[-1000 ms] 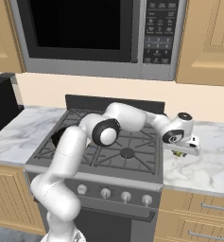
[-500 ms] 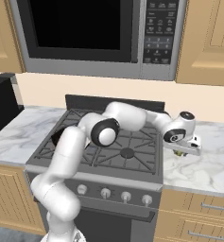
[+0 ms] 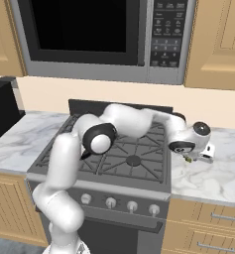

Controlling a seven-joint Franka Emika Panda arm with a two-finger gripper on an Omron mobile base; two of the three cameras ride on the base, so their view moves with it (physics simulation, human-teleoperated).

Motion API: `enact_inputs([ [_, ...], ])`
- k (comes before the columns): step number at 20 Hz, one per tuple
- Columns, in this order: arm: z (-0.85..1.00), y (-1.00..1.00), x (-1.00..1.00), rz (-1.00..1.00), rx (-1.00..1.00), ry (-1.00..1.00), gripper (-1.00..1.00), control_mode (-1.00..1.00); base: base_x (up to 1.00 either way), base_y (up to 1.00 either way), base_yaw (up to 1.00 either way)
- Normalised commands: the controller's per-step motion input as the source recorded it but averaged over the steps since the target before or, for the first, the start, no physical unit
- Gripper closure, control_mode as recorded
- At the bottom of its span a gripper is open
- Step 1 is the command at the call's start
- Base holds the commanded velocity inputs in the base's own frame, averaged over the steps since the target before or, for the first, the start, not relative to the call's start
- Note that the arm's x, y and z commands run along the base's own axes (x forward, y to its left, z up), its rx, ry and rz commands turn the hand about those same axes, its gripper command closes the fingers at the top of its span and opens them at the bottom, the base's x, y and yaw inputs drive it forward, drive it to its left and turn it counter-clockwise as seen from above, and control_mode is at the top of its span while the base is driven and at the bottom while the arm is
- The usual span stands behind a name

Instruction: Put the broccoli and lemon in the pan. Then turn on the front left burner and set the heat to medium.

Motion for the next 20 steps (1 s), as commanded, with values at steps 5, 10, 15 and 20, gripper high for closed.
enact_inputs([
  [5, 0.49, 0.22, -0.35, 0.02, 0.02, -0.29, 1.0, -1.0, 0.0, 0.0, 0.0],
  [10, 0.59, 0.28, -0.31, 0.03, 0.02, -0.05, 1.0, -1.0, 0.0, 0.0, 0.0],
  [15, 0.69, 0.28, -0.22, 0.06, 0.02, 0.07, 1.0, -1.0, 0.0, 0.0, 0.0],
  [20, 0.58, 0.37, -0.18, 0.12, 0.0, 0.08, 1.0, -1.0, 0.0, 0.0, 0.0],
])
